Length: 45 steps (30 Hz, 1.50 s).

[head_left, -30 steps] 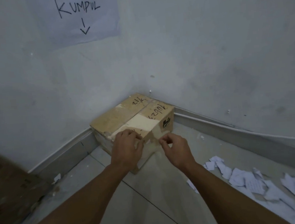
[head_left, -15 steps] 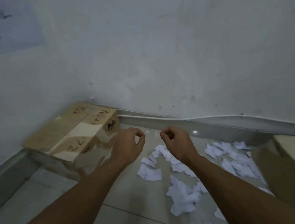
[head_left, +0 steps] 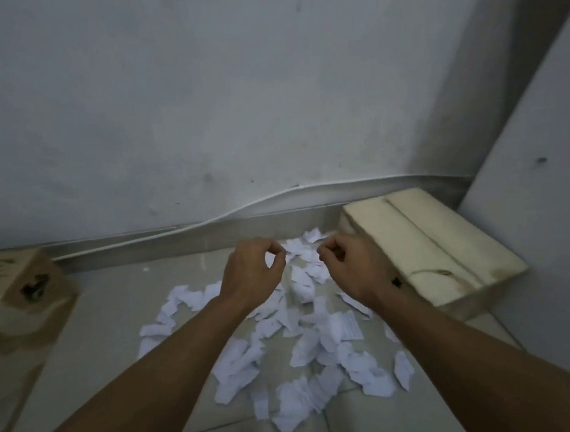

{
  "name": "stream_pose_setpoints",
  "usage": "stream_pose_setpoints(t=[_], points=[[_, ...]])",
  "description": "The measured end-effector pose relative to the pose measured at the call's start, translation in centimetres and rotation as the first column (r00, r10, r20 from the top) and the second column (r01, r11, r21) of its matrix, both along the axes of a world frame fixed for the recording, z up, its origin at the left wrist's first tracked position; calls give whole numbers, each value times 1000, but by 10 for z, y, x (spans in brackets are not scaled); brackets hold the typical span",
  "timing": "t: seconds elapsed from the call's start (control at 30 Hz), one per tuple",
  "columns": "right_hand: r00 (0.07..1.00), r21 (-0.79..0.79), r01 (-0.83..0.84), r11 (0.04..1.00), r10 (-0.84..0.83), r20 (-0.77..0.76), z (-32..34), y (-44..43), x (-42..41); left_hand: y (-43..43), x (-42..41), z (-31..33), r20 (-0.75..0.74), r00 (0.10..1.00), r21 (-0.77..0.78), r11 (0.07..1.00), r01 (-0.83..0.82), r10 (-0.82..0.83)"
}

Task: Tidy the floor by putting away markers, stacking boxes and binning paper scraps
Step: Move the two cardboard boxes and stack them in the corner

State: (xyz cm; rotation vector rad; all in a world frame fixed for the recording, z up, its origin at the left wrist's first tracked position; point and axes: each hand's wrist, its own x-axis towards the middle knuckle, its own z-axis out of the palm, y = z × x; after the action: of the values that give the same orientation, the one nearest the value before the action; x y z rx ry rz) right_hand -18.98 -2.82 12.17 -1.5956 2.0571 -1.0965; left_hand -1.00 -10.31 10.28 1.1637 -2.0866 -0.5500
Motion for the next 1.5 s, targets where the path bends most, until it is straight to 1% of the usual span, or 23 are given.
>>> stream_pose_setpoints(t=[0.13,0.23,0.33,0.43,0.53,0.6,0.67,0.73,0.8,0.87,0.93,1.03,1.13,1.2,1.3,1.37,1.5], points=[[994,29,109,994,-109,-1,-3,35,-48,13,-53,-9,2,995,50,994,95,-96],[983,52,176,983,-174,-52,-5,60,-84,26,-94,-17,-14,989,77,986,147,-146],[975,69,205,976,-198,-105,-7,77,-122,36,-127,-23,-37,982,125,974,189,-185],[966,73,223,972,-210,-152,-8,85,-156,38,-154,-29,-105,972,152,962,225,-211],[948,96,202,975,-170,-268,-10,87,-184,42,-186,-33,-168,967,237,945,226,-189],[926,92,221,971,-179,-332,-12,83,-200,48,-211,-33,-202,972,312,933,181,-121],[905,78,261,962,-216,-367,-14,78,-212,53,-231,-33,-179,981,365,922,131,-69],[884,130,289,948,-212,-416,-18,73,-224,59,-245,-36,-99,993,395,913,102,-68],[874,231,322,918,-195,-445,-25,72,-233,65,-251,-41,-33,996,416,905,85,-78],[866,331,375,866,-200,-458,-34,74,-243,67,-257,-45,-15,997,442,894,71,-71],[852,381,425,821,-221,-474,-44,73,-250,68,-262,-48,-39,998,480,876,57,-43],[849,384,456,803,-263,-459,-51,64,-263,67,-270,-51,-120,992,531,847,36,33],[852,410,446,796,-236,-467,-49,51,-272,65,-272,-55,-214,971,565,824,38,102],[835,402,464,789,-239,-495,-46,45,-275,63,-272,-56,-249,960,571,820,41,126],[815,350,503,790,-299,-497,-45,43,-274,58,-272,-56,-264,953,598,801,41,148],[819,321,517,794,-350,-454,-46,45,-272,54,-271,-53,-265,948,618,786,29,174],[847,239,518,821,-452,-281,-46,54,-267,46,-268,-45,-262,944,622,783,7,200]])
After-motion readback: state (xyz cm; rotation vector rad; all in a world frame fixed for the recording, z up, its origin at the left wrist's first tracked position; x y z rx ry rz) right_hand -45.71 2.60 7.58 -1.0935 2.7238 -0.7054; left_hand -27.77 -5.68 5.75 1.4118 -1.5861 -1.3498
